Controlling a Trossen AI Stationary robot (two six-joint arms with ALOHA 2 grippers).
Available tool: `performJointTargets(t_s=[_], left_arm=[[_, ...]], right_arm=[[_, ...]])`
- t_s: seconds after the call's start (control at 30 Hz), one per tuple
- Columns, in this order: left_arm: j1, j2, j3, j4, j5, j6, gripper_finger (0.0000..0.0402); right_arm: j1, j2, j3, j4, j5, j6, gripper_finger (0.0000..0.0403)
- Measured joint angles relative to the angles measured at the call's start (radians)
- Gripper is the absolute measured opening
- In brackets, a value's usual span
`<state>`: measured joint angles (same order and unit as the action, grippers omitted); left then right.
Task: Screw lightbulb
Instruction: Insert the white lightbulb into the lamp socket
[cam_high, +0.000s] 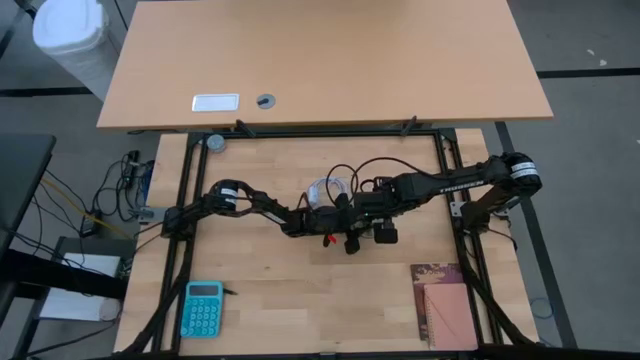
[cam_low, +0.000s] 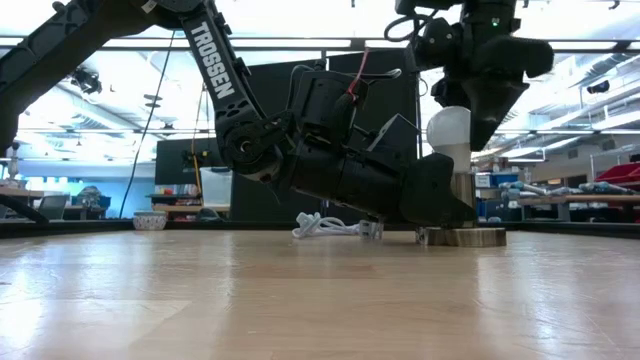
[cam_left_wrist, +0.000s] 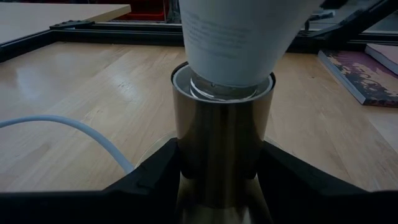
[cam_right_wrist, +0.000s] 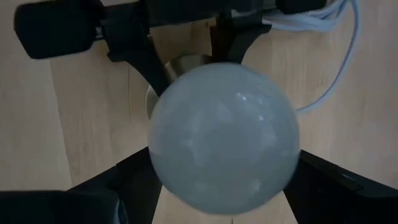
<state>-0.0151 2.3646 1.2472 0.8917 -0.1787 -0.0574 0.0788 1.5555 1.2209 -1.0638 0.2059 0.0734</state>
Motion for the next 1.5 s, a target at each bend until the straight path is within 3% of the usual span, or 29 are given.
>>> performJointTargets(t_s=[0.5, 0.77, 1.0, 1.37, 1.5], left_arm=[[0.000, 0.000, 0.000, 0.000, 0.000, 0.000, 0.0194], [0.000, 0.000, 0.000, 0.000, 0.009, -0.003, 0.0194], [0.000, 0.000, 0.000, 0.000, 0.012, -0.003, 0.0194], [0.000, 0.000, 0.000, 0.000, 0.012, -0.003, 0.0194], [0.000, 0.000, 0.000, 0.001, 0.012, -0.003, 0.0194]], right_arm=[[-0.002, 0.012, 0.000, 0.060, -0.027, -0.044, 0.0291], [-0.007, 0.007, 0.000, -0.079, -0.016, 0.009, 0.0291], [-0.002, 0.007, 0.000, 0.001, -0.015, -0.047, 0.0294], [-0.010, 0.026, 0.002, 0.018, -0.047, -0.093, 0.0374], [-0.008, 0.053, 0.010, 0.025, -0.008, -0.079, 0.0393]])
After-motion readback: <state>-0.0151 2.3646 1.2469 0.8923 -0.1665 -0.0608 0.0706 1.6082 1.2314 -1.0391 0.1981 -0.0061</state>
